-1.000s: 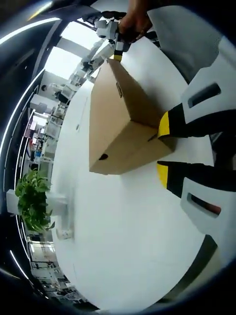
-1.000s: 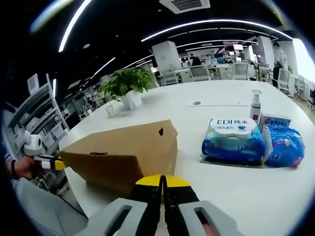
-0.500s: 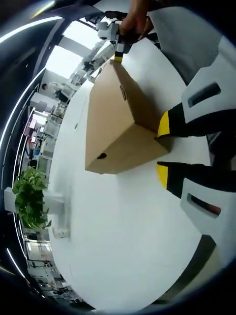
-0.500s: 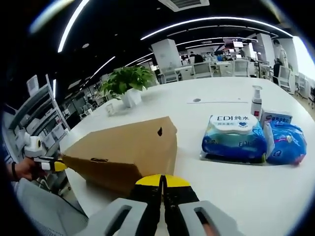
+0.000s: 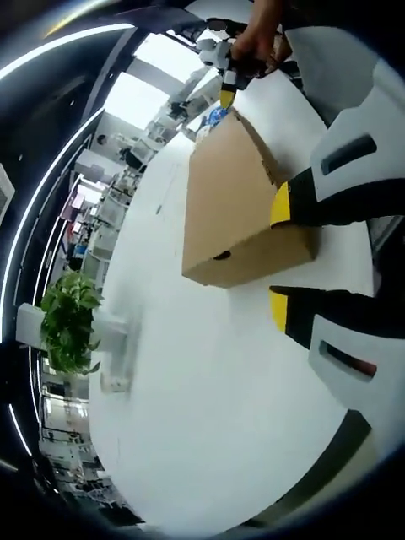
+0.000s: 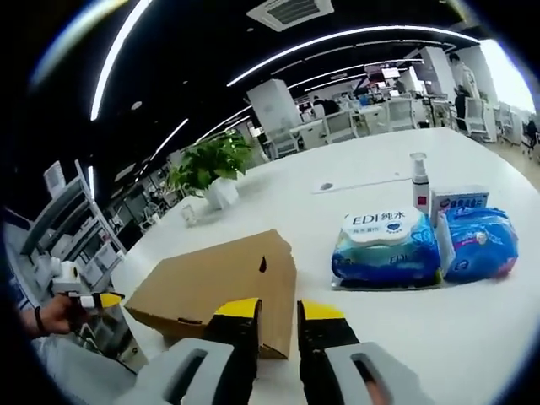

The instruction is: Operate the shoe box by opening the lid, removing the specified soft item, and placing it in the target area until the item is outside and the box remains undamaged.

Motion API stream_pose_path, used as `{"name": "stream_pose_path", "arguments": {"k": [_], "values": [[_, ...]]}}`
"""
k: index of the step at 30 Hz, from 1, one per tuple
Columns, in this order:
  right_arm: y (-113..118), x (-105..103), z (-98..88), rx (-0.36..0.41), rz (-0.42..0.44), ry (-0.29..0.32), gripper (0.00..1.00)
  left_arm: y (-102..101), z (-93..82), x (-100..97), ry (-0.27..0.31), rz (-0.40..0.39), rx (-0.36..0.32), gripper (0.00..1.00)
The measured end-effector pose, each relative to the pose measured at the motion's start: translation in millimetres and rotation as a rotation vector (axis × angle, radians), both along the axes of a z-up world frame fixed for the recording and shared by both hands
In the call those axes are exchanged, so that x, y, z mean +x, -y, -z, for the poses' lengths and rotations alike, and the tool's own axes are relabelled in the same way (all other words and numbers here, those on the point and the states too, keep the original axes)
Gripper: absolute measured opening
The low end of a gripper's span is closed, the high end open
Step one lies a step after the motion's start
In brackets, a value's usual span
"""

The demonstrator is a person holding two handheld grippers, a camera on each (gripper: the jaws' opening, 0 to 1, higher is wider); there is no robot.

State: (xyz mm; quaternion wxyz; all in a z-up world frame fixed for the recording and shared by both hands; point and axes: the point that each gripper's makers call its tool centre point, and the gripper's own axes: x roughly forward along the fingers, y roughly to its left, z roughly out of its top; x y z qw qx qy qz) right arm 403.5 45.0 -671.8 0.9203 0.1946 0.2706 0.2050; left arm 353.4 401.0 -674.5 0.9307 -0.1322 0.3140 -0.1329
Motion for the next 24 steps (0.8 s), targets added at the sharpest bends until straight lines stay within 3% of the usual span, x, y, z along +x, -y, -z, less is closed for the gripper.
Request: {"name": "stream_pose_path", "arguments": {"k": [2, 8, 13, 24], "values": [[-12, 0, -2.5, 0.020, -0.033, 0.001, 0.26, 12, -6.4, 3.6, 0.003, 0.011, -0.065, 0.35], [-37, 0, 7.6, 0.023, -0.083, -0.029, 0.33, 32, -3.3, 12.2, -0.029, 0.024, -0.112, 0.53], [-44, -4, 17.1, 0.009, -0.102, -0.069, 0.38, 42, 5.4, 12.7, -0.067, 0.034, -0.124, 0.51], [-45, -11, 36.4, 0.019, -0.122, -0.142, 0.37, 50, 36.8, 5.2, -0.184, 0.038, -0.134, 0.45]]}}
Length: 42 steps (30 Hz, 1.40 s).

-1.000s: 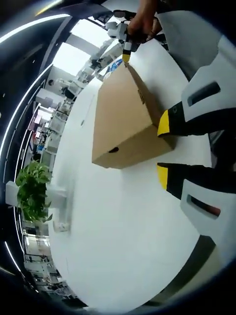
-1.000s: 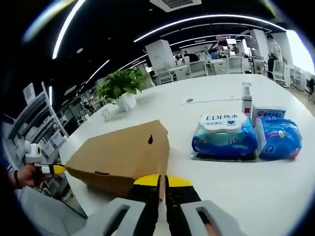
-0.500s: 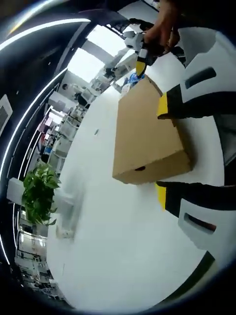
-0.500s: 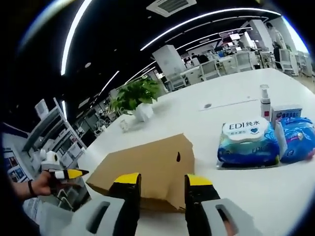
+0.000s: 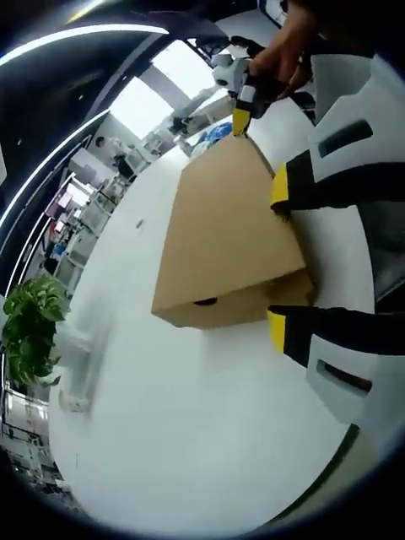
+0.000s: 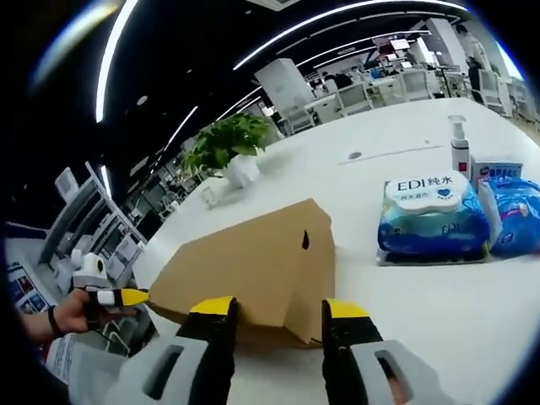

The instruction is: Operate the shoe box by opening the lid, removing the specified soft item, and placing it in the target area until the item is outside and the box remains undamaged.

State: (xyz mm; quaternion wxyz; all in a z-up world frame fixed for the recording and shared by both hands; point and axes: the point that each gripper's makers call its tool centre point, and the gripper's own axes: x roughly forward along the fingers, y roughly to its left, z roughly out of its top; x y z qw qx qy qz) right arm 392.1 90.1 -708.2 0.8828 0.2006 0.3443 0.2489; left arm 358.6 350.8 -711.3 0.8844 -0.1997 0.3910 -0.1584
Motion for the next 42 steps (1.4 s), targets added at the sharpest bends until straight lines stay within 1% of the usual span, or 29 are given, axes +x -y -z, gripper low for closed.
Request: {"name": "stream_pose_path", "arguments": {"k": [1, 2, 4, 5, 6, 8, 10, 12, 15, 21, 23, 24, 27, 29, 32, 36, 39, 42], "values": [[-1, -1, 4.4, -0.003, -0.002, -0.010, 0.36, 1, 1.5, -0.3, -0.006, -0.002, -0.011, 0.44], [-1, -2, 6.5, -0.005, 0.001, -0.012, 0.35, 2, 5.3, -2.4, -0.026, 0.001, -0.015, 0.43], [-4, -5, 12.8, -0.012, 0.006, -0.022, 0.33, 2, 12.3, -3.4, -0.052, -0.001, -0.011, 0.42], [-3, -3, 10.0, 0.014, 0.050, -0.007, 0.33, 3, 13.9, -2.4, -0.055, -0.003, -0.017, 0.43], [-2, -5, 11.5, 0.009, 0.044, -0.010, 0.33, 3, 12.5, -0.9, -0.060, -0.022, -0.034, 0.43], [-2, -5, 11.4, 0.003, 0.046, 0.007, 0.33, 3, 11.4, -0.4, -0.063, -0.004, -0.028, 0.43], [-3, -3, 11.0, 0.009, 0.050, 0.011, 0.33, 2, 11.1, 4.7, -0.062, 0.007, -0.023, 0.43], [-3, 3, 10.6, 0.010, 0.060, 0.010, 0.33, 1, 11.5, 13.4, -0.063, 0.013, -0.024, 0.43], [-2, 17, 10.4, 0.004, 0.082, 0.006, 0.33, 5, 10.7, 31.2, -0.063, 0.021, -0.016, 0.43], [5, 54, 9.3, -0.020, 0.127, -0.025, 0.32, 12, 10.8, 83.4, -0.061, 0.059, 0.006, 0.44], [9, 67, 8.9, -0.027, 0.143, -0.027, 0.32, 15, 10.9, 98.2, -0.064, 0.069, 0.011, 0.44], [11, 72, 8.9, -0.031, 0.151, -0.027, 0.32, 18, 10.4, 109.0, -0.064, 0.081, 0.018, 0.44], [17, 89, 8.3, -0.035, 0.176, -0.039, 0.32, 26, 6.7, 128.6, -0.056, 0.109, 0.043, 0.43], [22, 99, 8.3, -0.046, 0.180, -0.033, 0.32, 32, 5.0, 140.4, -0.057, 0.122, 0.049, 0.43], [28, 109, 8.9, -0.052, 0.192, -0.037, 0.32, 39, 3.2, 152.1, -0.055, 0.139, 0.050, 0.43], [32, 117, 7.4, -0.068, 0.202, -0.034, 0.31, 46, 1.5, 164.7, -0.052, 0.150, 0.053, 0.43], [34, 118, 6.9, -0.071, 0.214, -0.034, 0.32, 50, -0.1, 169.3, -0.048, 0.153, 0.061, 0.42], [35, 119, 7.2, -0.068, 0.218, -0.034, 0.32, 49, -0.9, 169.2, -0.038, 0.157, 0.070, 0.42]]}}
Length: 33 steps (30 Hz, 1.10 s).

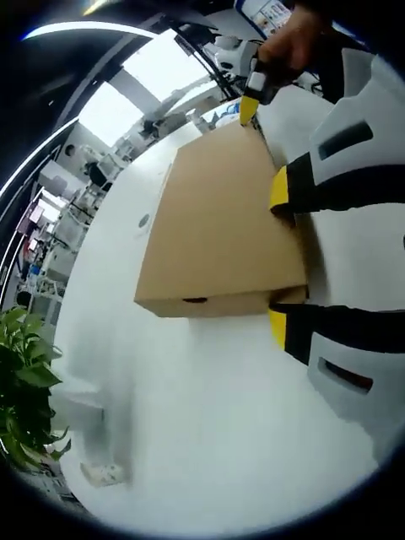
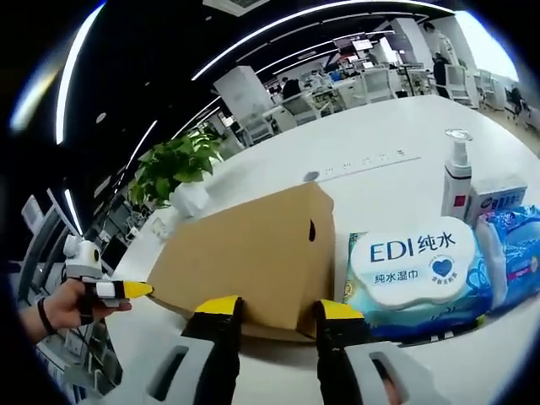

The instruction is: Operate the shoe box by opening the lid, removing the specified soft item, and placing it in the target area until the item is outside and the box remains undamaged.

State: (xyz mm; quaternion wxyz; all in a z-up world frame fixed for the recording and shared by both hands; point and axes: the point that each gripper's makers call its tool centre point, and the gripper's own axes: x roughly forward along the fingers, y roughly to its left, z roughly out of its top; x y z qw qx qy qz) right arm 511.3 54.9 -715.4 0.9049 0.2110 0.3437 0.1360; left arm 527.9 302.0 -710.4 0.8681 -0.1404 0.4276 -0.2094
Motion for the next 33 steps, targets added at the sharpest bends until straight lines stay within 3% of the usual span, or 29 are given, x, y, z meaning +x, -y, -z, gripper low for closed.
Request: {"name": "stream_pose_path", "arguments": {"k": [7, 9, 11, 14, 16, 17, 19, 22, 27, 33], "values": [[1, -12, -4.2, -0.014, -0.070, 0.029, 0.31, -3, -6.0, -6.8, 0.036, -0.011, 0.010, 0.41], [8, -22, -7.1, 0.010, -0.064, 0.041, 0.35, -5, -20.8, -7.3, 0.115, -0.068, -0.028, 0.43], [20, -35, -13.8, 0.026, -0.030, 0.079, 0.41, -5, -21.5, -23.6, 0.114, -0.062, -0.040, 0.46], [44, -61, -15.4, 0.016, 0.014, 0.089, 0.43, -1, -24.9, -45.5, 0.139, -0.057, -0.049, 0.51], [63, -78, -19.2, -0.004, 0.063, 0.110, 0.44, 11, -34.1, -64.9, 0.157, -0.066, -0.116, 0.52], [68, -86, -20.6, 0.003, 0.077, 0.106, 0.44, 21, -37.7, -74.4, 0.176, -0.023, -0.134, 0.54], [86, -105, -31.7, -0.011, 0.142, 0.145, 0.47, 28, -35.8, -92.3, 0.179, 0.007, -0.100, 0.59], [99, -131, -41.6, -0.048, 0.179, 0.165, 0.49, 35, -38.3, -110.6, 0.190, 0.011, -0.110, 0.59], [105, -157, -43.0, -0.118, 0.161, 0.150, 0.56, 35, -31.2, -119.2, 0.193, 0.008, -0.075, 0.60], [100, -179, -42.4, -0.140, 0.166, 0.156, 0.59, 36, -15.3, -131.1, 0.195, 0.080, 0.006, 0.61]]}}
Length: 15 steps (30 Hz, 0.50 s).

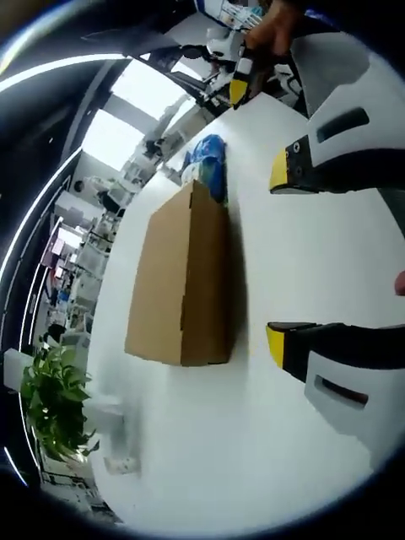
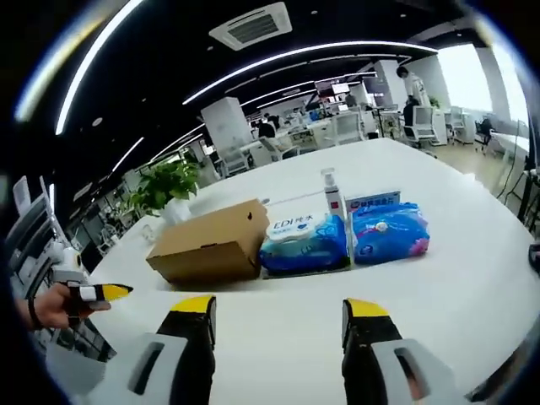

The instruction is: Operate the shoe box by opening the lid, removing the specified soft item, and placing it in the target area until the item is outside and the box remains undamaged.

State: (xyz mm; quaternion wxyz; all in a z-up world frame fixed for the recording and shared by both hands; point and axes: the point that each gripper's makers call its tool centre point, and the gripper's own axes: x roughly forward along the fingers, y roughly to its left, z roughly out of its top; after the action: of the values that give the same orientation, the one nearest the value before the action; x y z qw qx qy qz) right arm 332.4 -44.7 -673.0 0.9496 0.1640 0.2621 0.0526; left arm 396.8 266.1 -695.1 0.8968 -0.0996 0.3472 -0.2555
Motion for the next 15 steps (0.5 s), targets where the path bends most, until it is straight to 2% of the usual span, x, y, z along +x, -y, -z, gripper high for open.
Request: {"name": "stream_pose_path", "arguments": {"k": [2, 5, 7, 9, 12, 13, 15], "values": [[-6, -3, 2.6, 0.011, -0.016, 0.000, 0.59, -1, -0.3, -1.4, 0.000, -0.007, 0.004, 0.62], [-16, -6, 1.7, 0.018, -0.053, 0.012, 0.60, -2, -8.3, -7.8, -0.002, -0.065, -0.018, 0.62], [-19, -5, 3.8, -0.006, -0.082, 0.010, 0.59, -2, -11.6, -20.8, -0.018, -0.095, -0.015, 0.63], [-12, -6, 7.5, -0.096, -0.076, 0.004, 0.60, -2, -8.7, -26.6, -0.019, -0.118, -0.009, 0.63], [-13, -4, -2.0, -0.086, -0.073, 0.040, 0.62, -2, -7.5, -36.6, -0.023, -0.144, 0.016, 0.63], [-12, -4, -4.7, -0.090, -0.073, 0.052, 0.62, -5, -11.0, -36.8, -0.012, -0.177, 0.019, 0.63], [-15, -5, -5.3, -0.099, -0.084, 0.056, 0.63, -7, -13.1, -39.0, 0.001, -0.180, 0.050, 0.63]]}}
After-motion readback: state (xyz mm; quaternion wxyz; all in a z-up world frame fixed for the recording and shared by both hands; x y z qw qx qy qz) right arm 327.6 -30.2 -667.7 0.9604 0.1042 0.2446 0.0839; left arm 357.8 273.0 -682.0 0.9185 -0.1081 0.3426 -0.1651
